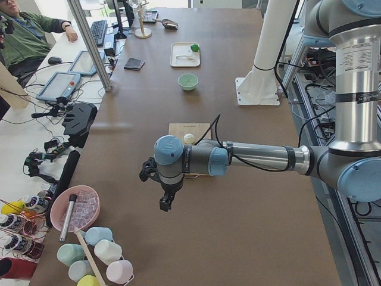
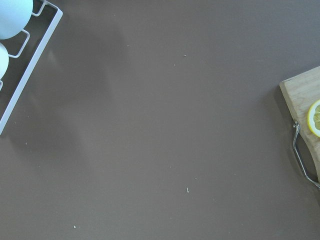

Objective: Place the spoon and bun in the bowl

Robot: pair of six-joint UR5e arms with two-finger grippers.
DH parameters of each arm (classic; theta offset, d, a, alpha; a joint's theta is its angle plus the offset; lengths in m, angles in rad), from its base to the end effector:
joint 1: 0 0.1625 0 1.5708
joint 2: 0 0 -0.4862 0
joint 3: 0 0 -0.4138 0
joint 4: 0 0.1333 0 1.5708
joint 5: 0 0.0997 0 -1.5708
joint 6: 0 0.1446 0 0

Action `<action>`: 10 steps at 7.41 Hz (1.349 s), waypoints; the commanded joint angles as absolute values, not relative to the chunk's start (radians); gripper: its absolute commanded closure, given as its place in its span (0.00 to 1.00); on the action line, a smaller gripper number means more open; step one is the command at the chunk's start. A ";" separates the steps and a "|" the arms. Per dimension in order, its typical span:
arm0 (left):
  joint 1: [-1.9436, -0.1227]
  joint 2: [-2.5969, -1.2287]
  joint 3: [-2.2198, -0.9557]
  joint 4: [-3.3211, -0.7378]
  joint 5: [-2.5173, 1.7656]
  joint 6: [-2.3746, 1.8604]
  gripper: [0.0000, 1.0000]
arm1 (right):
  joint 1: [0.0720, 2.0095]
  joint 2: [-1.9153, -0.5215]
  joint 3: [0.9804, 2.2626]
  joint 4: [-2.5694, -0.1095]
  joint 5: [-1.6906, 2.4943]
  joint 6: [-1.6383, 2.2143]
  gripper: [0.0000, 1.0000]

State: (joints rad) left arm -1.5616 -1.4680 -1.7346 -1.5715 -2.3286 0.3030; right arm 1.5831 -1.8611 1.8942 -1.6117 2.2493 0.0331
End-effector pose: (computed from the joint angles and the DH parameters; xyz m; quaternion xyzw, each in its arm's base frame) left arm -0.0296 -0.4694 0.7196 0.0825 0.3615 0.1556 0.9156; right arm 0.0471 -0.3727 0.7280 -0.0071 -0.3327 0.0227 0.9427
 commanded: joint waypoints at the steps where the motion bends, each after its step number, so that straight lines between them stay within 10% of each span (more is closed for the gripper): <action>1: -1.562 -1.468 -1.736 -1.581 -2.329 0.307 0.02 | 1.583 -1.861 1.898 -1.612 2.258 0.029 0.00; 10: -1.545 -1.646 -1.618 -1.960 -2.367 0.203 0.02 | 1.453 -1.754 1.905 -1.385 2.392 0.315 0.00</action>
